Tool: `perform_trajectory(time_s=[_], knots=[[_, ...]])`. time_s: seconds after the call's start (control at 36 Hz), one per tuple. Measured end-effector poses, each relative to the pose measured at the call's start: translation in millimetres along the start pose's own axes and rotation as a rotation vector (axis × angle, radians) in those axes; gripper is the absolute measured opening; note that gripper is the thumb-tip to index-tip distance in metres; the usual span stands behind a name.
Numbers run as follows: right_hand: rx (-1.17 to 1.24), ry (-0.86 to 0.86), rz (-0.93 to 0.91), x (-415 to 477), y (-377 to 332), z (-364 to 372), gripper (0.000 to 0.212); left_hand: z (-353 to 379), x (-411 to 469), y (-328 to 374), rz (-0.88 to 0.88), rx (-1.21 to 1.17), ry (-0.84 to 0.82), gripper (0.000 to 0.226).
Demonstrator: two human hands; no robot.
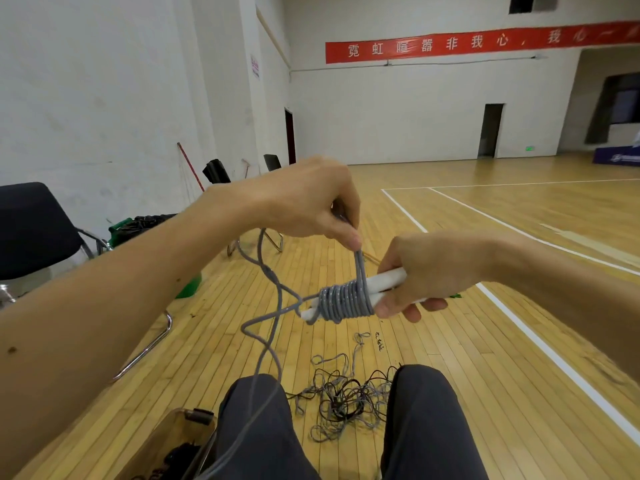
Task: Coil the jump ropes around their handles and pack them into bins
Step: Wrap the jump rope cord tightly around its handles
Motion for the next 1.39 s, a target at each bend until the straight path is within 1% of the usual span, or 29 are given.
perform_trajectory(time_s=[0.11, 0.22, 0.31, 0.56, 0.64, 0.75, 0.81, 0.86, 0.92, 0.94, 0.97, 1.0, 1.08, 1.11, 1.19, 1.31, 1.39], knots=[[0.012, -0.017, -0.072, -3, -12, 2, 0.023, 7, -1, -14, -0.046, -0.172, -0.039, 0.021], [0.052, -0.038, -0.118, -9, -19, 5, 0.020, 15, -5, -19, -0.050, -0.376, -0.075, 0.022], [0.067, -0.042, -0.143, -13, -23, 4, 0.020, 20, -9, -22, -0.054, -0.467, -0.078, 0.022], [0.159, -0.067, -0.255, -25, -39, 2, 0.012, 35, -18, -30, -0.070, -0.673, -0.064, 0.036], [0.205, -0.046, -0.294, -29, -45, 0, 0.014, 40, -21, -30, -0.062, -0.747, -0.068, 0.032], [0.280, -0.009, -0.369, -35, -54, -5, 0.011, 46, -29, -34, -0.018, -0.937, -0.073, 0.029], [0.283, 0.017, -0.419, -38, -58, -10, 0.015, 46, -30, -28, 0.019, -0.983, -0.065, 0.028], [0.299, 0.046, -0.440, -42, -59, -16, 0.017, 53, -28, -32, 0.009, -1.041, -0.047, 0.023], [0.346, 0.041, -0.446, -44, -60, -20, 0.014, 73, -29, -58, -0.027, -1.105, -0.026, 0.018], [0.354, 0.048, -0.445, -44, -61, -21, 0.011, 83, -32, -68, -0.121, -1.081, -0.011, 0.021], [0.354, 0.073, -0.436, -42, -60, -23, 0.007, 87, -37, -79, -0.224, -0.988, 0.064, 0.026], [0.355, 0.113, -0.418, -41, -57, -26, 0.006, 89, -40, -81, -0.283, -0.950, 0.111, 0.028], [0.374, 0.245, -0.333, -33, -44, -36, 0.011, 83, -42, -52, -0.260, -0.994, 0.176, 0.021], [0.378, 0.271, -0.313, -31, -40, -38, 0.012, 80, -41, -41, -0.280, -1.011, 0.206, 0.021], [0.386, 0.311, -0.291, -26, -34, -39, 0.014, 77, -40, -30, -0.371, -1.061, 0.301, 0.031], [0.392, 0.393, -0.242, -18, -25, -44, 0.015, 84, -39, -18, -0.386, -1.184, 0.315, 0.034], [0.439, 0.471, -0.200, -14, -12, -49, 0.019, 89, -37, -12, -0.372, -1.202, 0.293, 0.033]])
Point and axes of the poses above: each hand's wrist, its own x-axis towards the middle knuckle, its own z-axis out of the palm, y = z × x, the point moved 7 cm from there along x, towards the middle knuckle
